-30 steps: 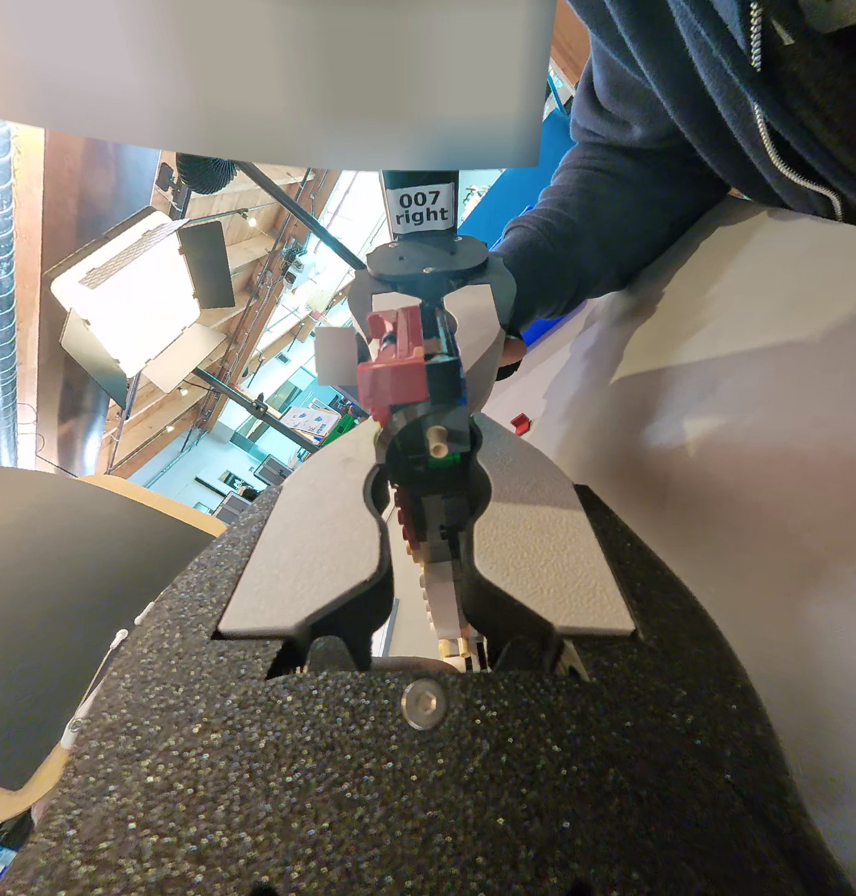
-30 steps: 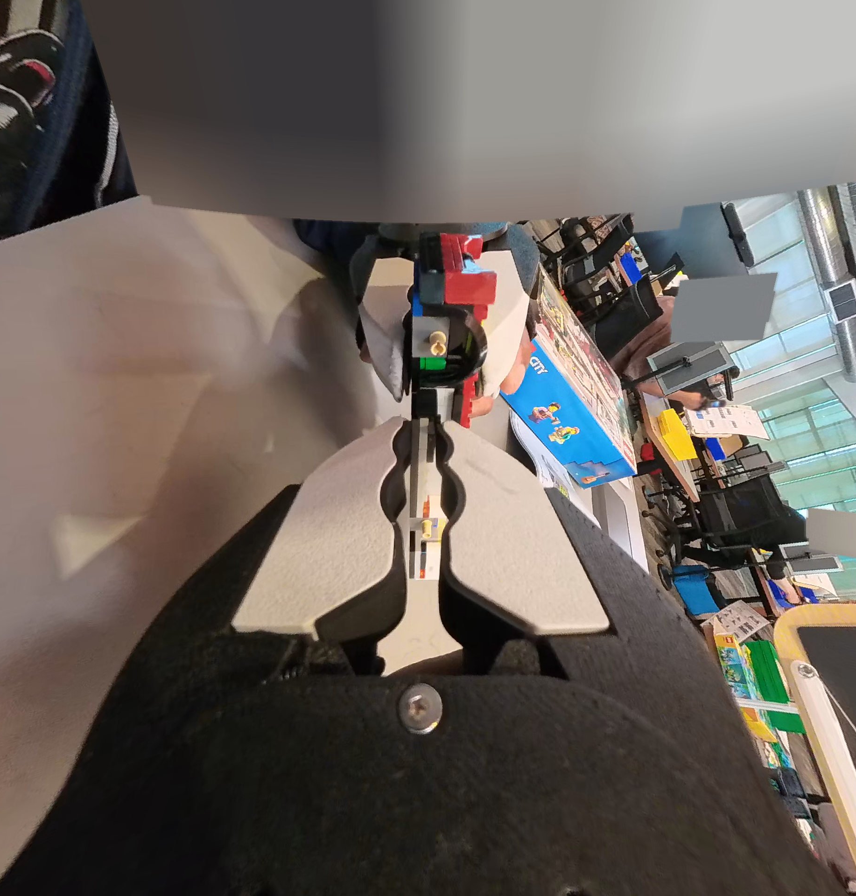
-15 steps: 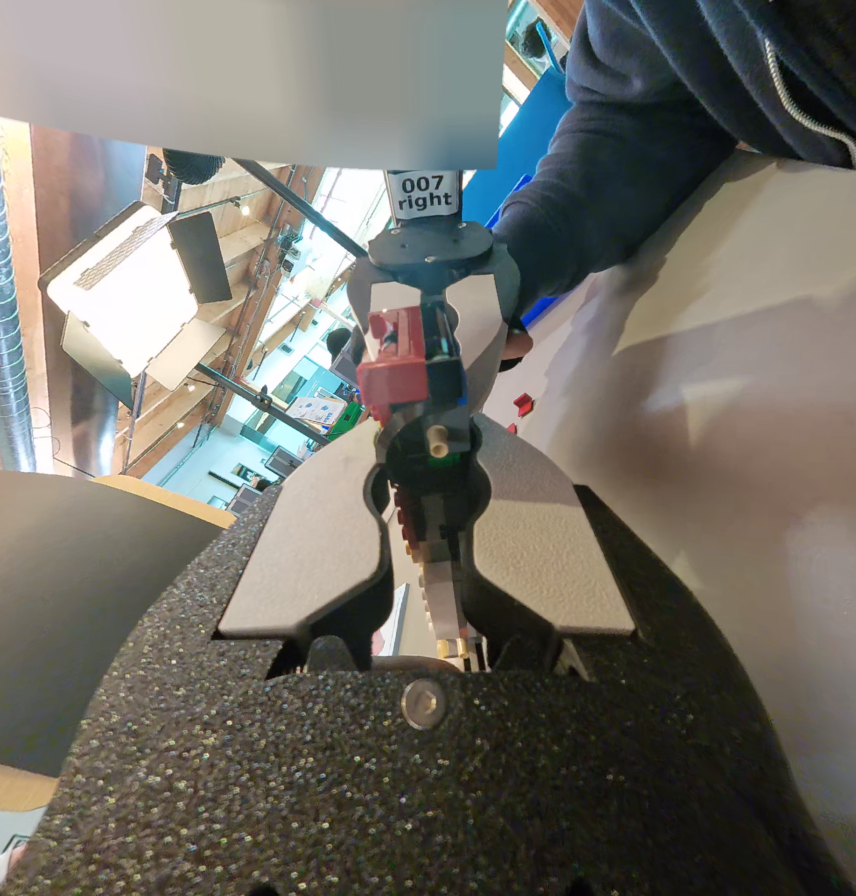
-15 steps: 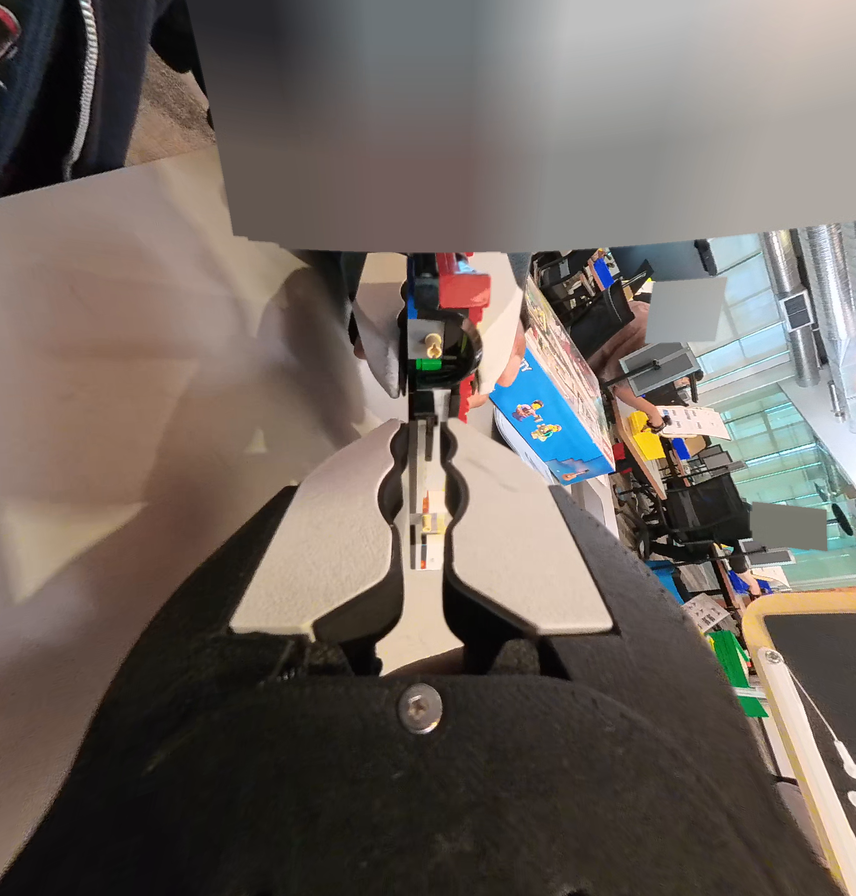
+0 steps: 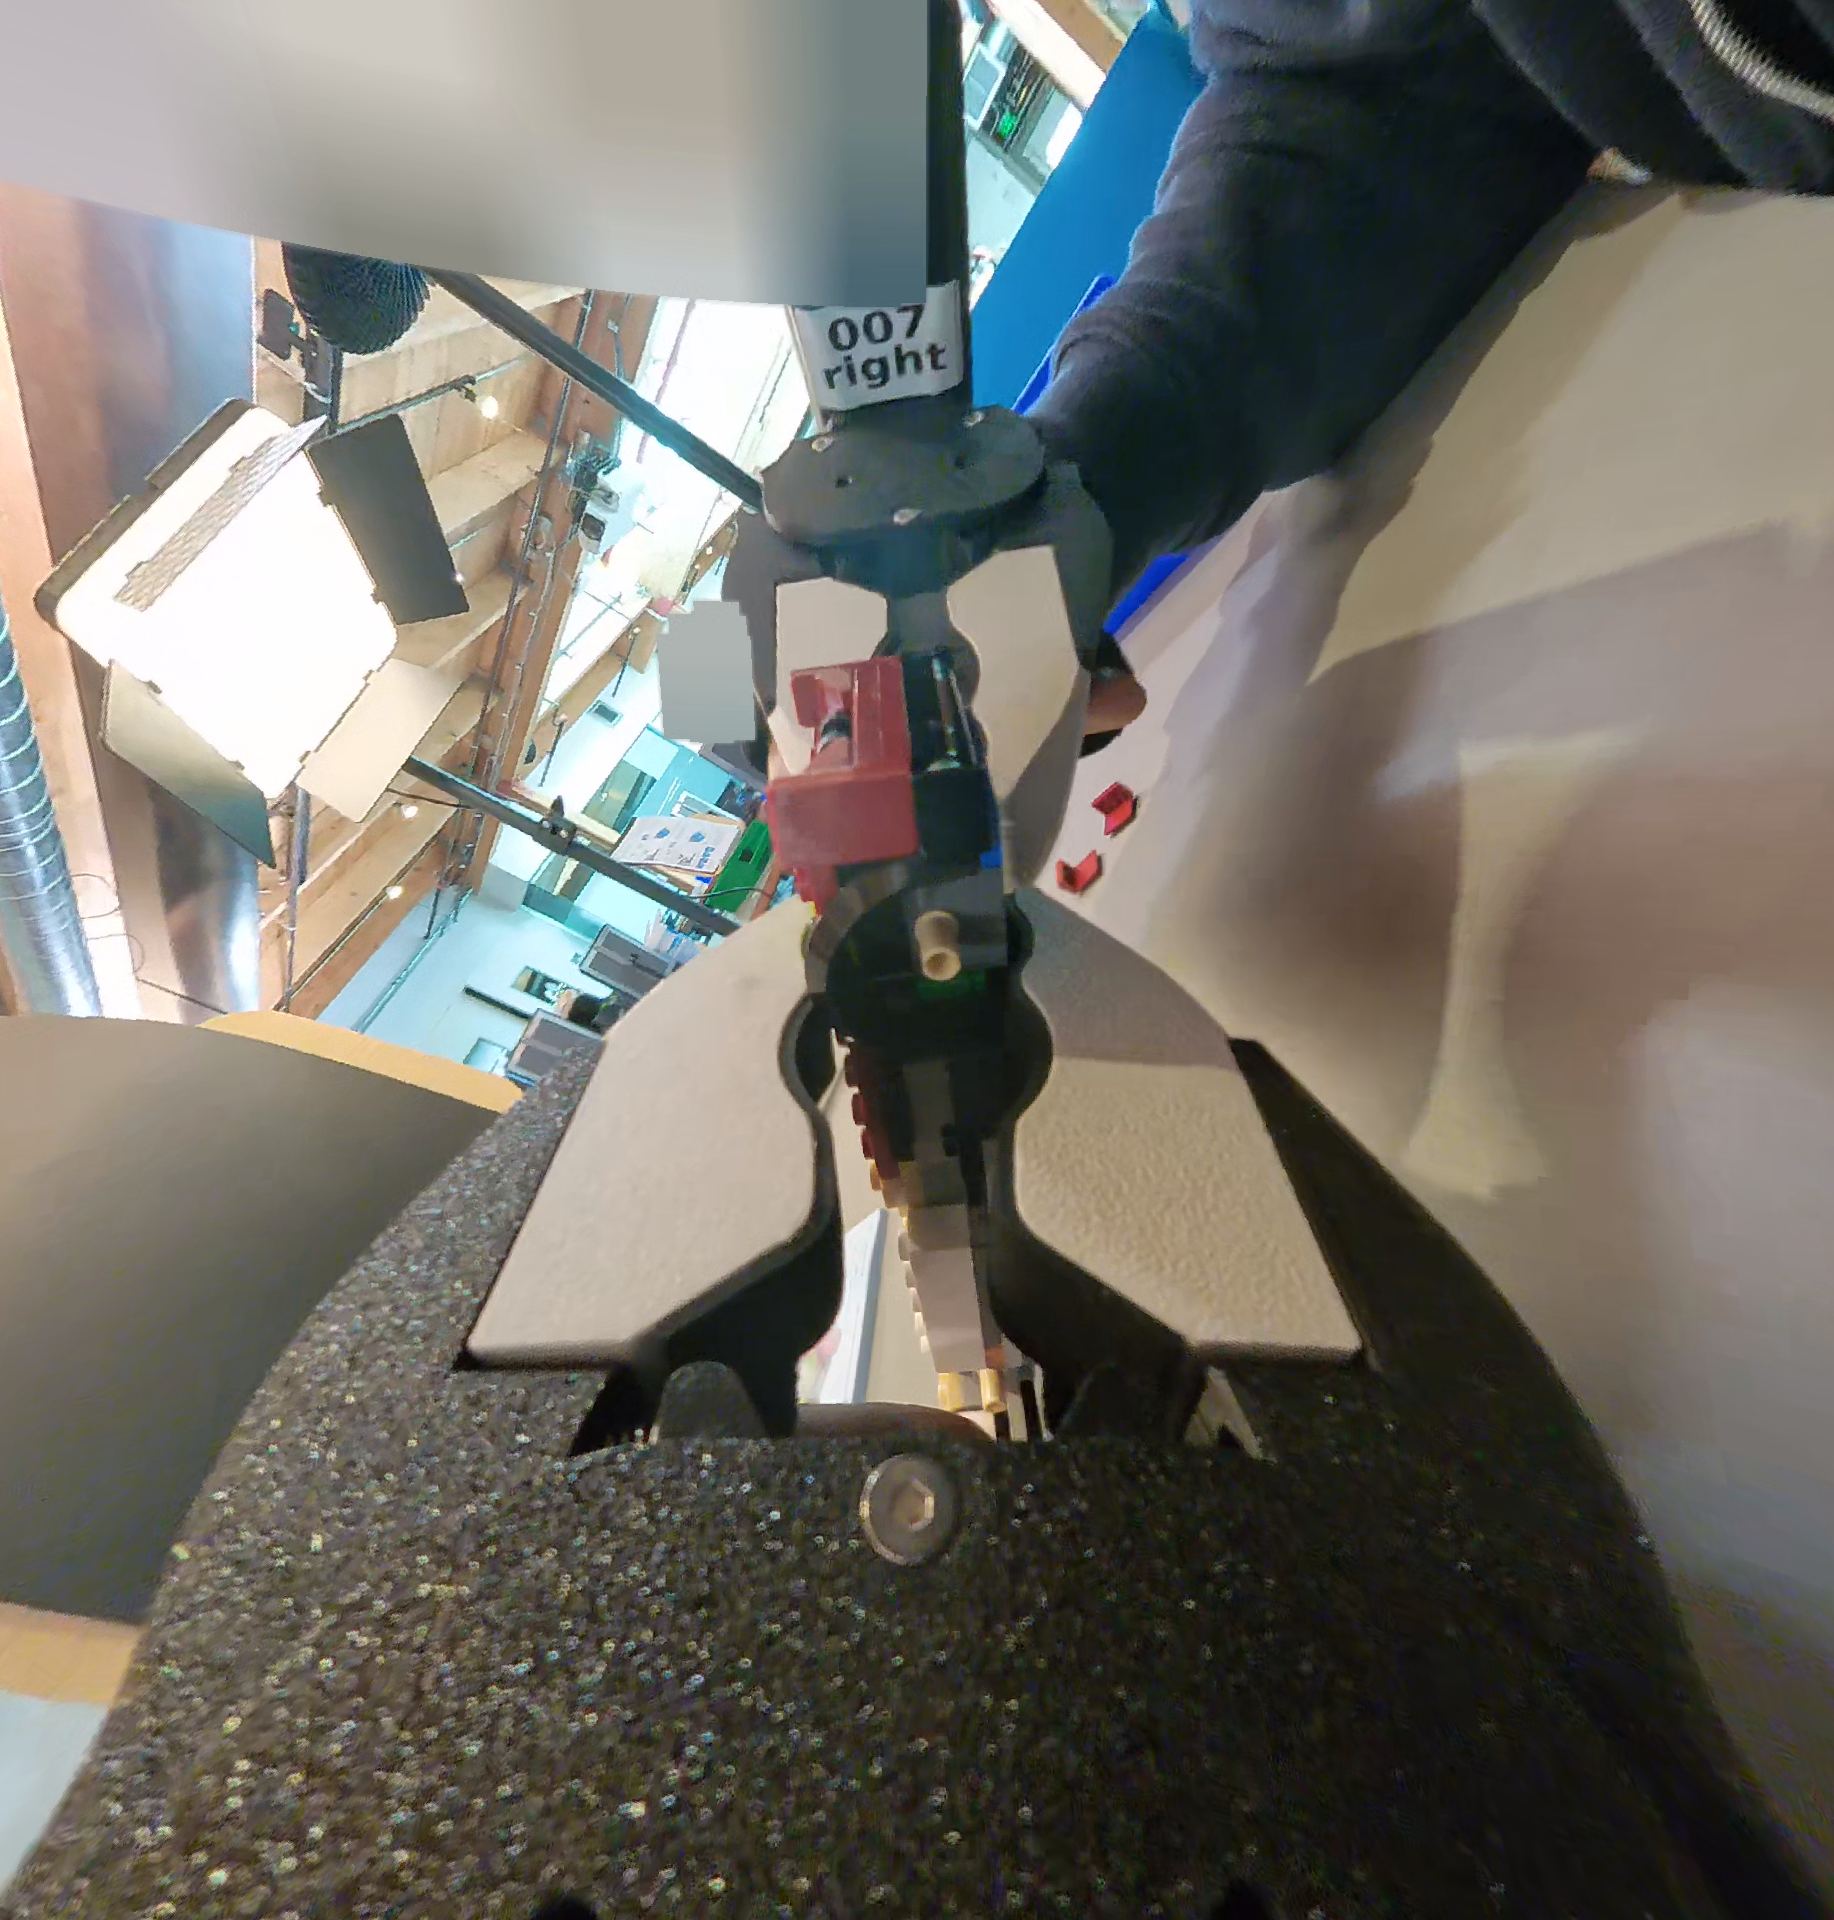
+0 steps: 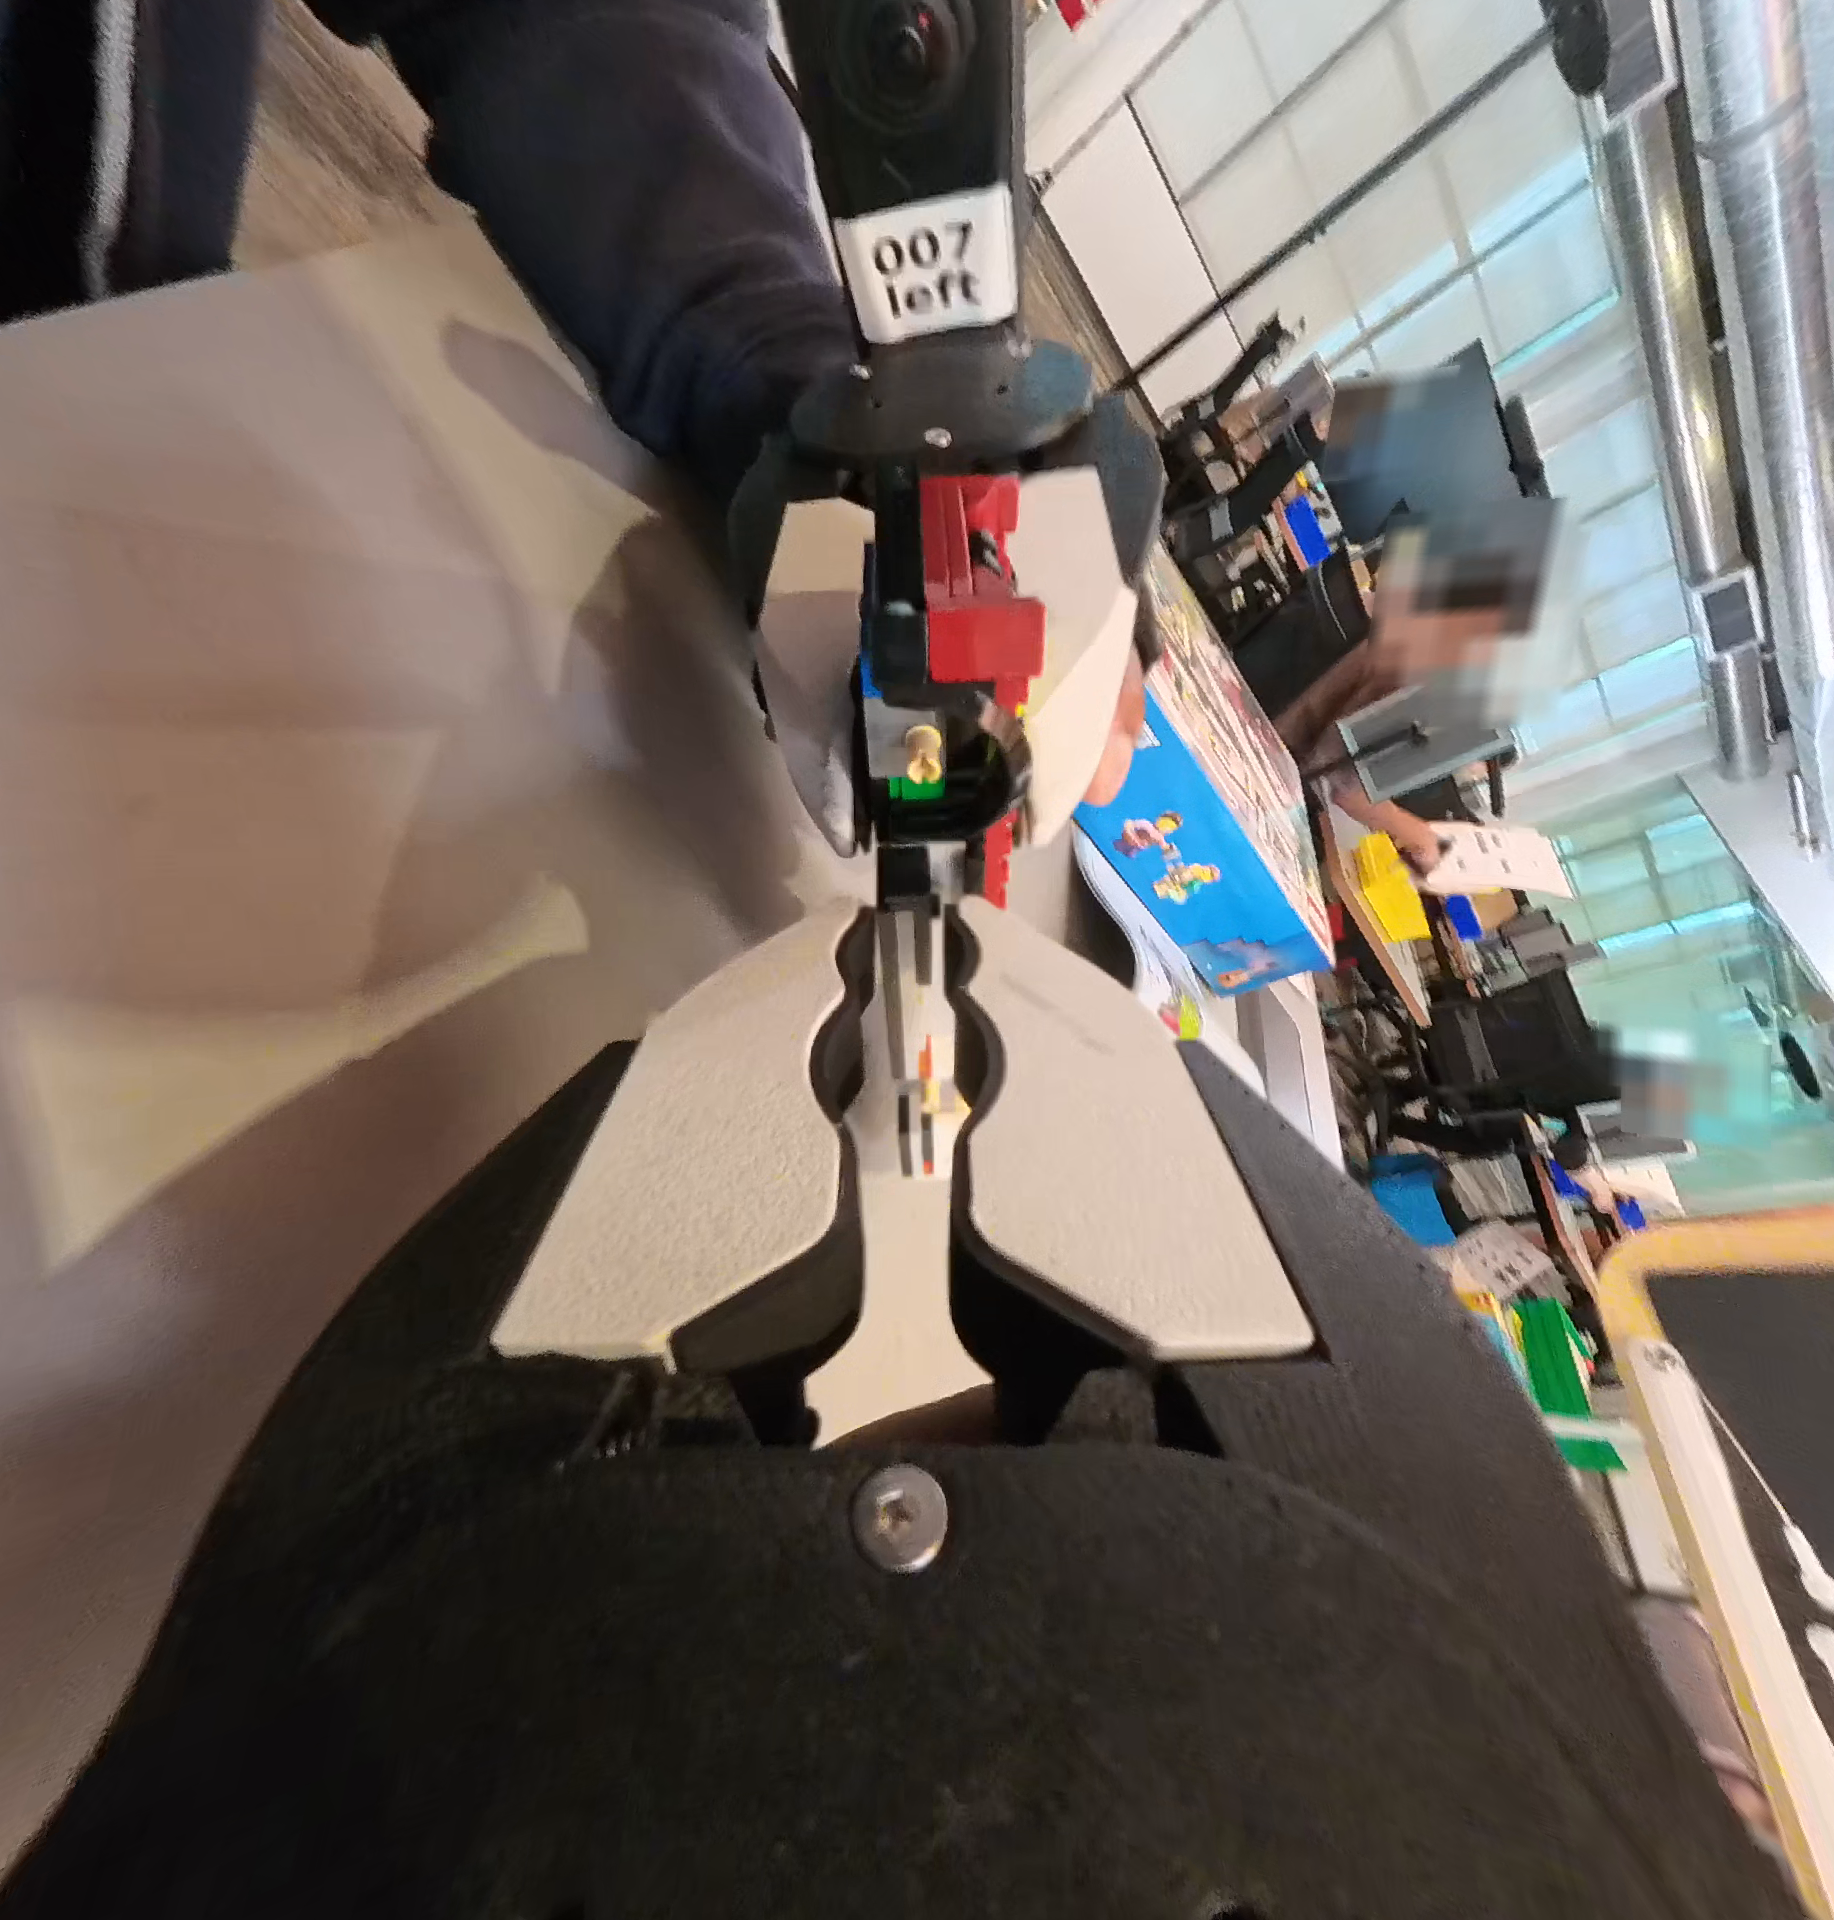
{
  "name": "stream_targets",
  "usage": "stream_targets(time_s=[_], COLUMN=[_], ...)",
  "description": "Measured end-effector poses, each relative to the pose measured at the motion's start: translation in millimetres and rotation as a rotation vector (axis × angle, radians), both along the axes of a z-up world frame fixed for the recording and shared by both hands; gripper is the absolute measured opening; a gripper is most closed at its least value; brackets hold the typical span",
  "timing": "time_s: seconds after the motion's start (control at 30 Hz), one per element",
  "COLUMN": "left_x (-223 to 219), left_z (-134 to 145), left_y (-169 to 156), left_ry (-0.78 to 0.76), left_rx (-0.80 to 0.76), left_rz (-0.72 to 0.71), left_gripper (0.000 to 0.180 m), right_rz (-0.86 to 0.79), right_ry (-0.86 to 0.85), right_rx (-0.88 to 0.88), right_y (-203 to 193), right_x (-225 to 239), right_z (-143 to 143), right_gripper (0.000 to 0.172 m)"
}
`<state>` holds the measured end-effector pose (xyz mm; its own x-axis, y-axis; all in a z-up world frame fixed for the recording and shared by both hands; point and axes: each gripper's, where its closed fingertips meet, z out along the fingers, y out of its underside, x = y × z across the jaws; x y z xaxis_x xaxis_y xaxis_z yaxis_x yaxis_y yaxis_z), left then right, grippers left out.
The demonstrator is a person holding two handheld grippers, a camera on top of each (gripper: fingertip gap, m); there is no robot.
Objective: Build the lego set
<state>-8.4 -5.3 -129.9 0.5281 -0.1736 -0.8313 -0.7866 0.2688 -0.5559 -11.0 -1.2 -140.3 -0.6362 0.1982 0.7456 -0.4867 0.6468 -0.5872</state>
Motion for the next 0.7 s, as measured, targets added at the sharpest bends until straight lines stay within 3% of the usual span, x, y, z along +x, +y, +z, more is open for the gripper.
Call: stream_targets(time_s=[0.07,0.43,0.7], left_x=[-4.4,-53.6,-60.4], left_z=[-3.5,-64.1,-81.6], left_y=[3.1,49.0,61.4], left_ry=[0.041,0.559,0.762], left_rx=[-0.008,-0.222,-0.282], left_rz=[0.036,0.453,0.565], left_gripper=[0.028,0.029,0.034], right_rz=[-0.076,-0.467,-0.578], right_ry=[-0.002,-0.016,0.027], right_rx=[0.03,0.073,0.155], right_y=[11.2,76.5,95.0], right_x=[-4.4,17.9,20.1], right_z=[-5.1,-36.5,-52.0], right_gripper=[0.028,0.024,0.022])
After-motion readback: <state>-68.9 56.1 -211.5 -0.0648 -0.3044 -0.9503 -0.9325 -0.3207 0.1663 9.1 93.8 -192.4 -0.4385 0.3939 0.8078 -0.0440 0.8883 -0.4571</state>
